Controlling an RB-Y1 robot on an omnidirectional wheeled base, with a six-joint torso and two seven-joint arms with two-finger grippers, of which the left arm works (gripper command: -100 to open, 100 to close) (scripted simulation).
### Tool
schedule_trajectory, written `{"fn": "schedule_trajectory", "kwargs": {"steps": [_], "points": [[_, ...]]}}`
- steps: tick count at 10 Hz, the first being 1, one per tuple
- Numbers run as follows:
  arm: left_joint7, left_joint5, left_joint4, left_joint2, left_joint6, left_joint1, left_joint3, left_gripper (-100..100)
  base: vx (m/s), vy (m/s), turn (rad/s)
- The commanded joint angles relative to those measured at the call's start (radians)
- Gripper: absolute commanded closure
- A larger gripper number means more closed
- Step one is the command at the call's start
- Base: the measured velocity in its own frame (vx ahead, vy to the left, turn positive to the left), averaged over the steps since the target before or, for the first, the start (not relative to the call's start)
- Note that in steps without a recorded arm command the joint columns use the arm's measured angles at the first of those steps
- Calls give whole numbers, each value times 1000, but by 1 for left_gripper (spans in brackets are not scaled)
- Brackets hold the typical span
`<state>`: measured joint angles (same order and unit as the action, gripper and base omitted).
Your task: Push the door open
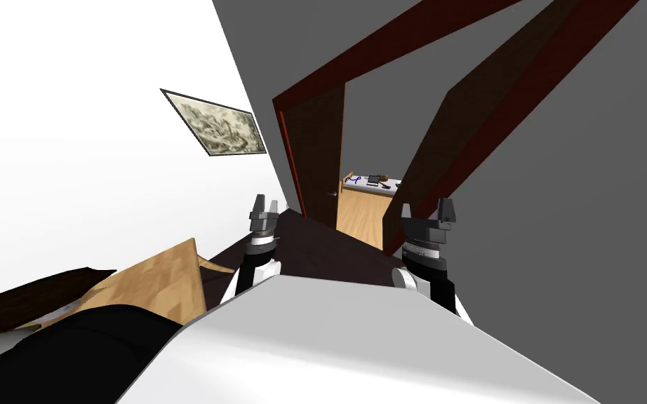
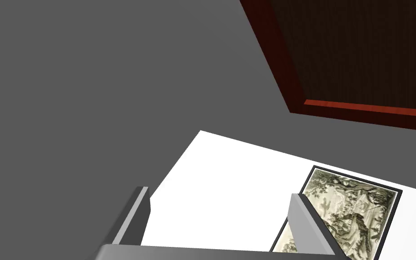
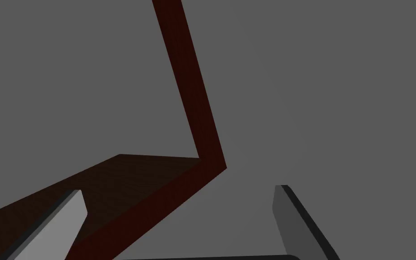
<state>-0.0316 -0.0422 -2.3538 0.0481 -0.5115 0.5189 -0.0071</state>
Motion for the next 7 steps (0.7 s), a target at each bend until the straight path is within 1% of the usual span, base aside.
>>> {"fn": "schedule_trajectory", "kwargs": {"steps": [1,4,5,6,7], "points": [[2,0,37,7,-6,-10,-5,-100,69,11,-53],[4,1,78,13,-13,-20,-11,-100,115,1,-41],[5,1,107,17,-17,-28,-14,-100,125,17,-54],[6,1,121,18,-20,-32,-16,-100,122,8,-47],[7,1,152,22,-24,-40,-21,-100,138,-3,-53]]}}
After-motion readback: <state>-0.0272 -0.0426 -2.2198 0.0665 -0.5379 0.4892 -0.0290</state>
